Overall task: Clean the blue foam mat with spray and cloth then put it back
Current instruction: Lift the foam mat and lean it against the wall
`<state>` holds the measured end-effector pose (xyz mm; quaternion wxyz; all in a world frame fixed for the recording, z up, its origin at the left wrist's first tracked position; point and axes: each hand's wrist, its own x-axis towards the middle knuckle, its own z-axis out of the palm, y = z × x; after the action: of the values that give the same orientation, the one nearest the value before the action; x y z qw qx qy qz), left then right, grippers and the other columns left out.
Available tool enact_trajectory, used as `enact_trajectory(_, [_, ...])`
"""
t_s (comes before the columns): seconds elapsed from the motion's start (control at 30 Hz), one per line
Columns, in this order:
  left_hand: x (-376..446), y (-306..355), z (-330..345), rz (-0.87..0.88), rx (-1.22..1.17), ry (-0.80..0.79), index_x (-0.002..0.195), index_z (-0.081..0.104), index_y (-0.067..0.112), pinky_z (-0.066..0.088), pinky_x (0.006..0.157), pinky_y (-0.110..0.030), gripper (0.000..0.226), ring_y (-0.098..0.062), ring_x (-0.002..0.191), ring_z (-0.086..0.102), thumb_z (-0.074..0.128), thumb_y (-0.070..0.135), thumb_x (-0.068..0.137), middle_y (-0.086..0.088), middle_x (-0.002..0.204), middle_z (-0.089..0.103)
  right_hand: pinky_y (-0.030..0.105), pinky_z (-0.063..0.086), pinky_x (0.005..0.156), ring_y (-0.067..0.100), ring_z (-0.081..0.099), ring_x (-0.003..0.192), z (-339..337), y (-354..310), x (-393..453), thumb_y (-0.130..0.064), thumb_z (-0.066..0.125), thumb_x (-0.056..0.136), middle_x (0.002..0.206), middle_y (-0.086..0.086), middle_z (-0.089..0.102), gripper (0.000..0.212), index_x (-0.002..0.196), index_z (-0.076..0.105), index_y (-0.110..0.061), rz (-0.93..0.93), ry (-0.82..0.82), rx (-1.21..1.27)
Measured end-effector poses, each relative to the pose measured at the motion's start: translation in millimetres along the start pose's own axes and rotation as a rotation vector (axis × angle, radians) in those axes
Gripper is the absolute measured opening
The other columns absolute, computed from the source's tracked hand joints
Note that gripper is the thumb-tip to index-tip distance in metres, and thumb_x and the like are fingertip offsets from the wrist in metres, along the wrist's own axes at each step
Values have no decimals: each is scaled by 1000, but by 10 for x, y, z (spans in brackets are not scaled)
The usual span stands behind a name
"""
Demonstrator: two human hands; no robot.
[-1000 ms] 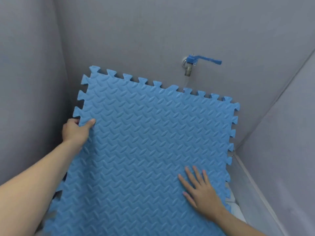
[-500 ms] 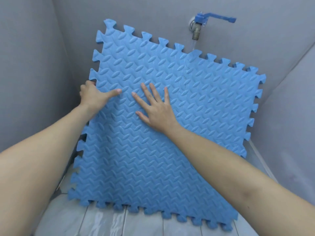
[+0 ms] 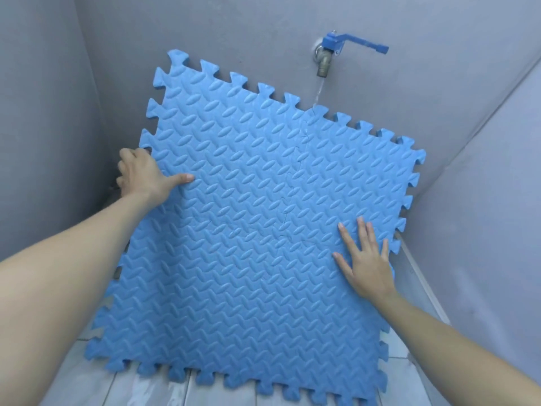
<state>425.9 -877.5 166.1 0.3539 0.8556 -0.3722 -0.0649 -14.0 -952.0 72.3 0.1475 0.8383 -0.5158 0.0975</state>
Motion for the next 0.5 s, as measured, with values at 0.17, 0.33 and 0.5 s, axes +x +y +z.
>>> enact_trajectory(0.17, [-117,-62,66,102,71,40,137,29,-6,41,96,-53,105,-40,119,39,68,64,69,-20,130,34,52,8,121,26,-19,148,-18,-354,181,-68,28,86,161,3,-21,90,155,-6,-21,11,-49,129])
enact_trajectory(0.33, [-139,-108,68,129,108,49,138,31,-4,42,95,-49,103,-38,119,42,64,65,70,-21,134,38,47,7,121,24,2,151,-1060,-664,1247,-52,38,93,163,9,2,83,155,7,-8,-80,443,137])
enact_trajectory(0.5, [-119,-82,13,113,183,77,133,40,-1,41,95,-47,99,-33,118,45,58,72,68,-17,129,45,45,0,122,22,-4,151,-1898,-831,1979,-60,27,96,163,10,-3,83,154,2,-5,35,589,132])
